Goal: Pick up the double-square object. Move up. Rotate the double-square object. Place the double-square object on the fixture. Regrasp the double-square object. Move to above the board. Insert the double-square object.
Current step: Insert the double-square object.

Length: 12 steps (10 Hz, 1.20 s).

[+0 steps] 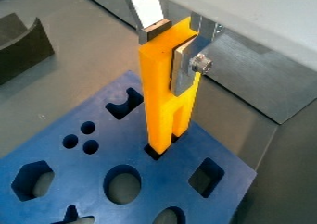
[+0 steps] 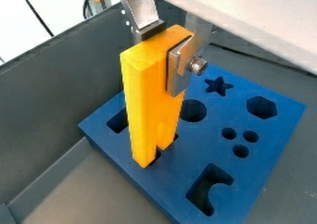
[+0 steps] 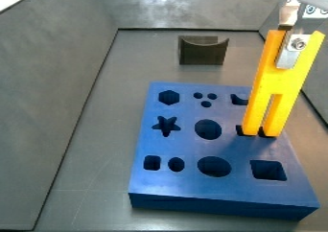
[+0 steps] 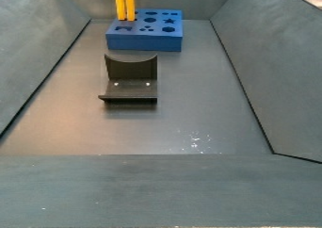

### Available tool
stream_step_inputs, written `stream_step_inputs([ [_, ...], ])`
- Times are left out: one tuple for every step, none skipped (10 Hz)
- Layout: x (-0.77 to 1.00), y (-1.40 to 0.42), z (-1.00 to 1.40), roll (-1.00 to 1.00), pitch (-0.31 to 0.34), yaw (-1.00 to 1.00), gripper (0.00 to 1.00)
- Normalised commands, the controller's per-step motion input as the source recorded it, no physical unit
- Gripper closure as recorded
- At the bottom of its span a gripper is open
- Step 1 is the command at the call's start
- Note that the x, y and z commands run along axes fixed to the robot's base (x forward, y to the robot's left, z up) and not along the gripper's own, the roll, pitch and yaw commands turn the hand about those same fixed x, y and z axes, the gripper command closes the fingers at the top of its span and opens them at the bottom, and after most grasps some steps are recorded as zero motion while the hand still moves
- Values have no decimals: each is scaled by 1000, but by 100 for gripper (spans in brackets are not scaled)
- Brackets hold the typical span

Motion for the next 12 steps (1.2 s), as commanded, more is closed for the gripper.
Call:
stream_step_inputs([
  [-183, 94, -83, 40, 0, 143, 100],
  [-157, 49, -91, 30, 0, 129, 100],
  [-100, 0, -143, 43, 0, 91, 100],
  [-74, 0, -183, 67, 0, 51, 100],
  [-54, 0, -186, 69, 0, 17, 100],
  [-11, -49, -409, 207, -10, 34, 100],
  [0, -134, -643, 316, -81, 51, 100],
  [0, -131, -637, 307, -104, 40, 100],
  [0, -126, -631, 309, -100, 40, 100],
  [0, -120, -631, 314, -84, 63, 100],
  [-57, 0, 0, 0, -4, 0, 100],
  [0, 0, 0, 0, 0, 0, 100],
])
